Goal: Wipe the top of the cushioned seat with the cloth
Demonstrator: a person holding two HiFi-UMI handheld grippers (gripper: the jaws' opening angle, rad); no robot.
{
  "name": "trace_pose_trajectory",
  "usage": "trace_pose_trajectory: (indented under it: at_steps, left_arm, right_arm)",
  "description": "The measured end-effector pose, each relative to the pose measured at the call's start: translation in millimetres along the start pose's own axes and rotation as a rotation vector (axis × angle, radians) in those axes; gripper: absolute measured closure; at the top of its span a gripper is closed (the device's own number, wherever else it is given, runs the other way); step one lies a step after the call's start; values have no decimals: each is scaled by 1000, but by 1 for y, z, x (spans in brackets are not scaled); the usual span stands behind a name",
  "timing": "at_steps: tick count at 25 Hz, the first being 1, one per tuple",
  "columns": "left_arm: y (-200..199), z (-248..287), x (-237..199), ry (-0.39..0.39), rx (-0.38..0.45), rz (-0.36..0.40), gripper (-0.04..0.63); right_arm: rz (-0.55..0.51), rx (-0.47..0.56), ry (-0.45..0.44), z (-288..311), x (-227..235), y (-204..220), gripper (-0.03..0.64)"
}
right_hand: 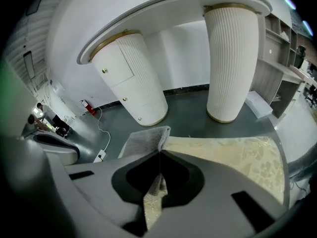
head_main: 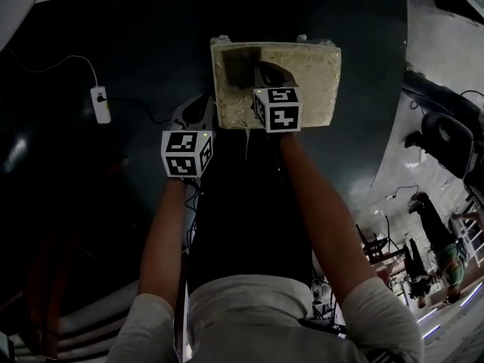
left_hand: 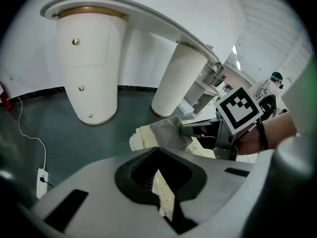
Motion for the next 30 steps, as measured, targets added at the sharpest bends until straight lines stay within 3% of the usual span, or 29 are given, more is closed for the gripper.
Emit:
trace_pose_trajectory:
  at_steps: [30]
  left_arm:
    - [-86,86,153,93,-92,158,581]
  right_arm:
    - [163,-13,61,-67,177,31,600]
Point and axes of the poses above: the fingertips, and each gripper's own axes: z forward along the fingers, x to its right, y out of its underside, the point moved 6 cm from there along -z, backward along the fingers, and after that the axes turned 11 degrees about -x, right-handed, at the moved point
